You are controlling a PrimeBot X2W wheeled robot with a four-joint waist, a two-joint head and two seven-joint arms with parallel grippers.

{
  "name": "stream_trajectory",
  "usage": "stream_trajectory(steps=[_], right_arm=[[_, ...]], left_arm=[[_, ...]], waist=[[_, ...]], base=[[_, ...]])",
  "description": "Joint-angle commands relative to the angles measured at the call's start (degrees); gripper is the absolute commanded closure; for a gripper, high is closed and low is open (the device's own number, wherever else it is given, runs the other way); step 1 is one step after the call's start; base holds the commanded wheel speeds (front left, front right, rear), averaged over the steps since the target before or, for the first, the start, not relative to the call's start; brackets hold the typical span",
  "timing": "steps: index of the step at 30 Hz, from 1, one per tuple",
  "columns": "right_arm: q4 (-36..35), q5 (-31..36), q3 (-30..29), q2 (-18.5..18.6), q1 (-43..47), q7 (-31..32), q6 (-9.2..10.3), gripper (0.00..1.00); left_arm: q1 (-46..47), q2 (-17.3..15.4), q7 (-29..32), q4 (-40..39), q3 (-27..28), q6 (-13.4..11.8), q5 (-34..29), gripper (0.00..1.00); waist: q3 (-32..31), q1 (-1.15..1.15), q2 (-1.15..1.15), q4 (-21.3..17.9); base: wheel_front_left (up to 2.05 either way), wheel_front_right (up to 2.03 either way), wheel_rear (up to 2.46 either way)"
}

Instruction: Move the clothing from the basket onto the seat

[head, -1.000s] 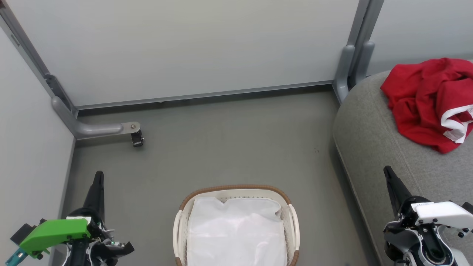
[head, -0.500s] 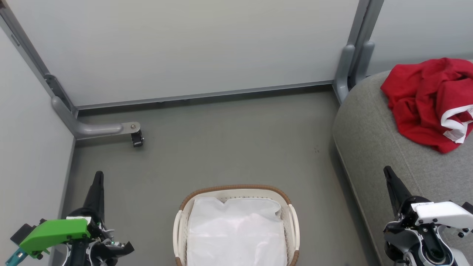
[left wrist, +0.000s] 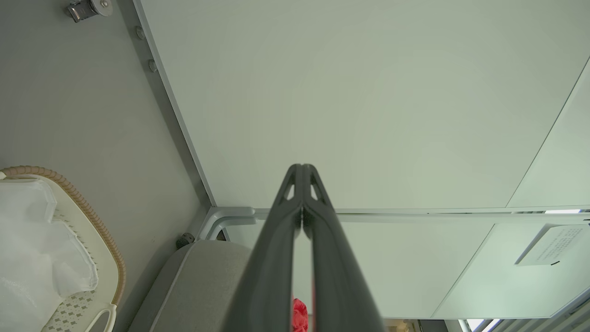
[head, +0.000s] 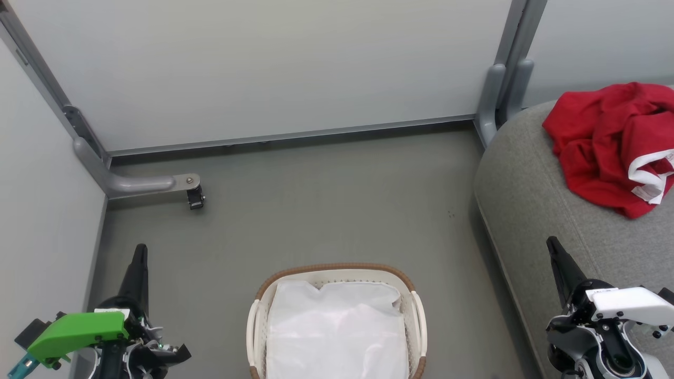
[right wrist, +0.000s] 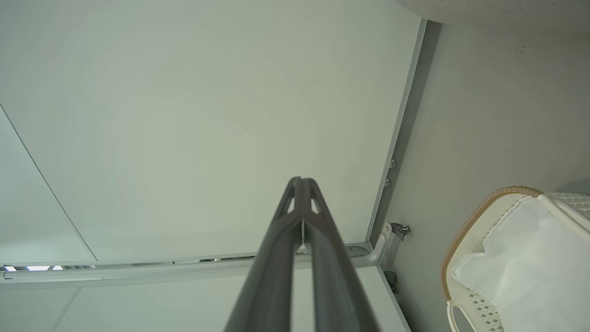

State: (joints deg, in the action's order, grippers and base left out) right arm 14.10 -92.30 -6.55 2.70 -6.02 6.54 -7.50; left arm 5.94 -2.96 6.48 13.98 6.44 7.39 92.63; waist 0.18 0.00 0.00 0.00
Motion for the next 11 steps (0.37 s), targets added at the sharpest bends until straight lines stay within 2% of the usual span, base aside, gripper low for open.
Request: stream_trajectory(steps=[1, 11], right_arm=[[-0.21, -0.23, -0.06, 0.34, -0.35, 0.16, 0.02, 1.00], [-0.21, -0.23, -0.06, 0.34, -0.35, 0.16, 0.02, 1.00]], left_arm=[[0.63, -0.03, 0.18, 0.12, 0.18, 0.27, -0.32, 1.00], [0.63, -0.02, 0.21, 0.12, 0.20, 0.27, -0.32, 1.00]], waist=[[0.00, 0.00, 0.00, 0.00], [0.00, 0.00, 0.00, 0.00]], base=[[0.00, 0.00, 0.00], [0.00, 0.00, 0.00]])
